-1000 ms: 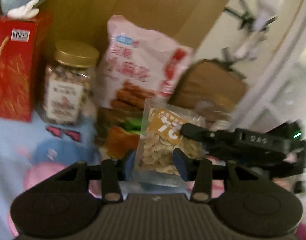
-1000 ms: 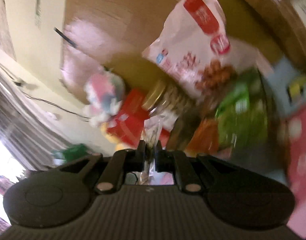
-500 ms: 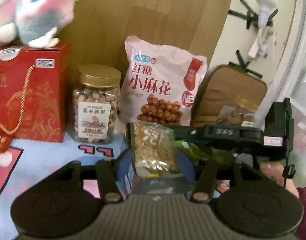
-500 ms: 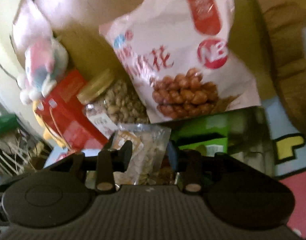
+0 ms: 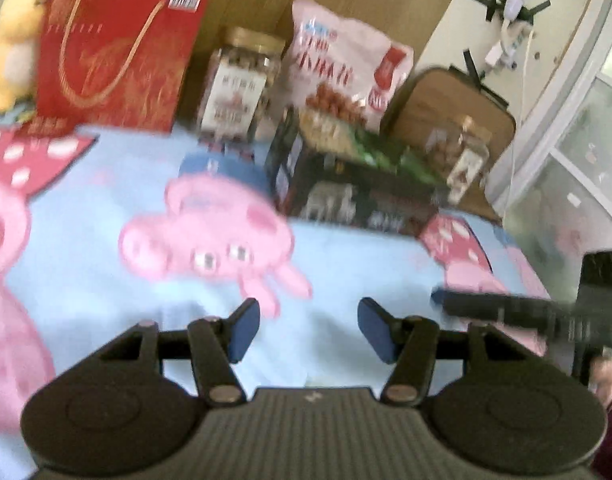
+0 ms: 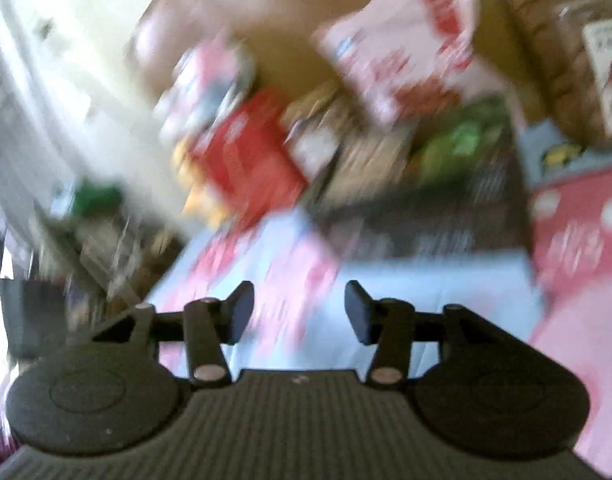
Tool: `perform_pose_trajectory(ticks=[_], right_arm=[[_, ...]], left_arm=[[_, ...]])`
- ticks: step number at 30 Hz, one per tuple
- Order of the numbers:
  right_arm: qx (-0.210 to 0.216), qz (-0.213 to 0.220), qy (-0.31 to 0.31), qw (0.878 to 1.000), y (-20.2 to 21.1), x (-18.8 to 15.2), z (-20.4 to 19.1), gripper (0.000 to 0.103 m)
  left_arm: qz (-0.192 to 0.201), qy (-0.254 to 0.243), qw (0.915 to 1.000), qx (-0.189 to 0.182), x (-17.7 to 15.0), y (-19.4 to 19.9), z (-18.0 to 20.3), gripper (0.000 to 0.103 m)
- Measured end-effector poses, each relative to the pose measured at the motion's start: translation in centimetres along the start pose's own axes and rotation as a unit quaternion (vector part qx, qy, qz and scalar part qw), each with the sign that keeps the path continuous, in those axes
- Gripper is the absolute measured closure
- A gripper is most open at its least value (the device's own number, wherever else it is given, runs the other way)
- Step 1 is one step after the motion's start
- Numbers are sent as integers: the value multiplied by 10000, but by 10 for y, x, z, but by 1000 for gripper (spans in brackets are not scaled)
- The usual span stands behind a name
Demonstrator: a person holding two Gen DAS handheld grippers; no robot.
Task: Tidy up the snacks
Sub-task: 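Grasp the light green wrapped packet with the left gripper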
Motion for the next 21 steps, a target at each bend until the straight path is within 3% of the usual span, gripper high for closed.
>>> perform_pose_trajectory(ticks=[4,10,13,14,15,16,21], right_arm=[[-237,-452,863,9950,-5,-60,-34,49],[-454,-656,1575,9843,-14,-97,-63,46],[-566,-558,1805,9804,-26,-97,-71,49],[-648,-543,1862,9789,-30,-95,-71,53],[-751,-539,1937,9767,-34,-93,-71,67],[-825,-522,1976,9754,-35,-91,-70,73],[-960,-152,1749,9798,-26,-69,-58,77]], left_arm=[[-133,50,9999,-33,-26,4,-4,48],[-336,127,9988,-322,-55,1,2,47],[-322,92,9989,-337,-63,-2,5,48],[-312,73,9990,-315,-63,-2,7,48],[-320,102,9989,-324,-63,-3,7,48],[-334,154,9987,-358,-61,-3,7,48],[-246,247,9981,-502,-37,-14,16,48]])
Point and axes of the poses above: each gripper's, at about its wrist camera, not at the fingertips, and y roughly against the way its jaws point, z to its right, x to its top, the point moved 9 cm from there along -y, roughly the way its jaws point, and after that the axes turned 6 degrees about -z, right-handed, at the moved point
